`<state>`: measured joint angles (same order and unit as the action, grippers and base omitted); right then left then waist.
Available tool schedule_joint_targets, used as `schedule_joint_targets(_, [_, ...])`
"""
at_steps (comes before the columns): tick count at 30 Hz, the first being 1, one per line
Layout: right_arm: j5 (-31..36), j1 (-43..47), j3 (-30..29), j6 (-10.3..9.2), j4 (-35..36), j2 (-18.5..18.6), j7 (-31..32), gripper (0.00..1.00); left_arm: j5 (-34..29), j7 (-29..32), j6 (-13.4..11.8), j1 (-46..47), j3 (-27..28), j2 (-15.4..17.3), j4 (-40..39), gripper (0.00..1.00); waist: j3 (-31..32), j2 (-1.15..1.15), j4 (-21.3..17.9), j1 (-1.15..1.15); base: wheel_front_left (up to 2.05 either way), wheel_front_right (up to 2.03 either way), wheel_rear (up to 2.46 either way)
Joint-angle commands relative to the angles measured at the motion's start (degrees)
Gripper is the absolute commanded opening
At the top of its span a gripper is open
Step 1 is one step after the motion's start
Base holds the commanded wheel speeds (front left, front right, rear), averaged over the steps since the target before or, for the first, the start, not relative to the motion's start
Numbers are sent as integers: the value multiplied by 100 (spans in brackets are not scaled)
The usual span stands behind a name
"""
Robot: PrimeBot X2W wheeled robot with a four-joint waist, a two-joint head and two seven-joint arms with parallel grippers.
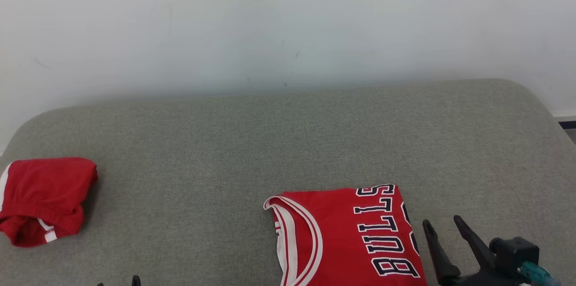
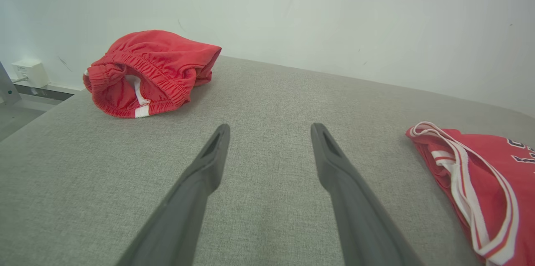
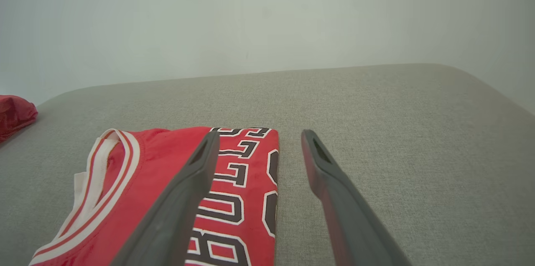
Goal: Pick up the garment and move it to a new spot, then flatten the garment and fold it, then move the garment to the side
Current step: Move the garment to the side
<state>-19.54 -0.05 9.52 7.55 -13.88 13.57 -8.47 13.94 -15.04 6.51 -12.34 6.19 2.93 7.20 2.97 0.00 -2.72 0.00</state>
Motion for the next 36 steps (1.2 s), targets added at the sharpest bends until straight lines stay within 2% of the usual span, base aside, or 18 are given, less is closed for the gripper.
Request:
schedule_joint_targets(1, [-180,-106,7,-15,50,-5,327,100,20,-18,-33,-15,-13,-7,-14,100,-7,0,6,0,0,0,0])
schedule_joint_targets(6, [-672,-380,-47,-15,331,-19,1911,100,52,-18,-65,0,-79,-6,-25,100,-50,0,54,0,0,0,0])
schedule_joint_targets(11, [-783,-638,-194,-15,486,-26,3410,100,79,-17,-89,71,-177,-4,-26,100,-131,0,190,0,0,0,0])
schedule_joint_targets(18, [-501,-895,-646,-15,380,-235,4657,100,81,-18,-89,146,-253,-6,-23,100,-325,0,436,0,0,0,0])
schedule_joint_targets(25, [298,-1052,-1272,-15,422,-378,5341,100,106,-17,-77,369,-393,-7,-37,100,-728,0,764,0,0,0,0])
schedule_joint_targets(28, [382,-1048,-1465,-15,446,-587,5492,100,127,-18,-91,468,-427,-6,-38,100,-867,0,855,0,0,0,0])
schedule_joint_targets(36, [620,-966,-1770,-15,397,-746,5707,100,157,-18,-120,670,-513,-7,-52,100,-1157,0,966,0,0,0,0])
